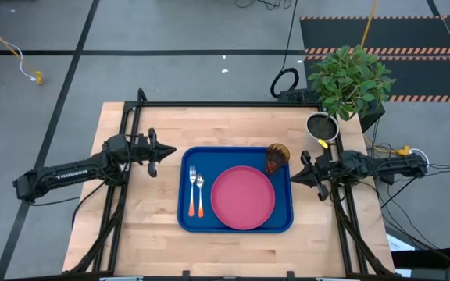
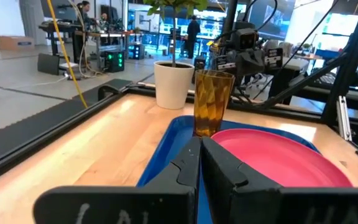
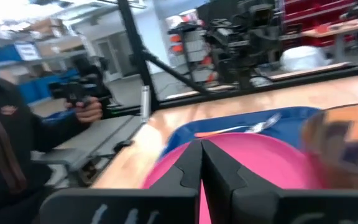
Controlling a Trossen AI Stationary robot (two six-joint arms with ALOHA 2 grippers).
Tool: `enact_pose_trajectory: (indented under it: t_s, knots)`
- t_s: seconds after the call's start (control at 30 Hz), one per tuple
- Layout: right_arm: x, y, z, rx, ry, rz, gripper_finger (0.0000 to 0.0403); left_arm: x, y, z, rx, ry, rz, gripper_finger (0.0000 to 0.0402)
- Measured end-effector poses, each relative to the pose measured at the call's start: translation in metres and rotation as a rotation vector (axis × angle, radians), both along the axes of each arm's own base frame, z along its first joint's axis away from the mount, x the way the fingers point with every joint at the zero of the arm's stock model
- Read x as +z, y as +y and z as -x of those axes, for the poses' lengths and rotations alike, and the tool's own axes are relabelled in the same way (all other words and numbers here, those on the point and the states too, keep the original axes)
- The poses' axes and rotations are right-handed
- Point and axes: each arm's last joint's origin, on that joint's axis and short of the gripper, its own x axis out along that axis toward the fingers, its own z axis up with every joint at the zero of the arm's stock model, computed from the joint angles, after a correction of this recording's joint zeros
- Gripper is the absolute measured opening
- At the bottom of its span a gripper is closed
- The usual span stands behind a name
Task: Pick and place plate/cup/fork/spoon on tray
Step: Return to Home Position
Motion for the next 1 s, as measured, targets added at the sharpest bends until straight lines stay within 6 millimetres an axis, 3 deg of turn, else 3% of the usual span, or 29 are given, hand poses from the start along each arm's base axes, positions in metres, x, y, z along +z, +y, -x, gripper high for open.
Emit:
enact_pose_trajectory:
  t_s: [0.63,1.0]
  knots:
    - [-0.0034,-0.0038,-0.0009,-0.127,0.021,0.084,0.0,-0.0095,0.0021,0.0007,0.079,0.094,0.02,0.0017]
    - [-0.0033,-0.0038,-0.001,-0.128,0.021,0.081,0.0,-0.0015,0.0009,-0.0006,0.14,0.012,0.016,0.0015]
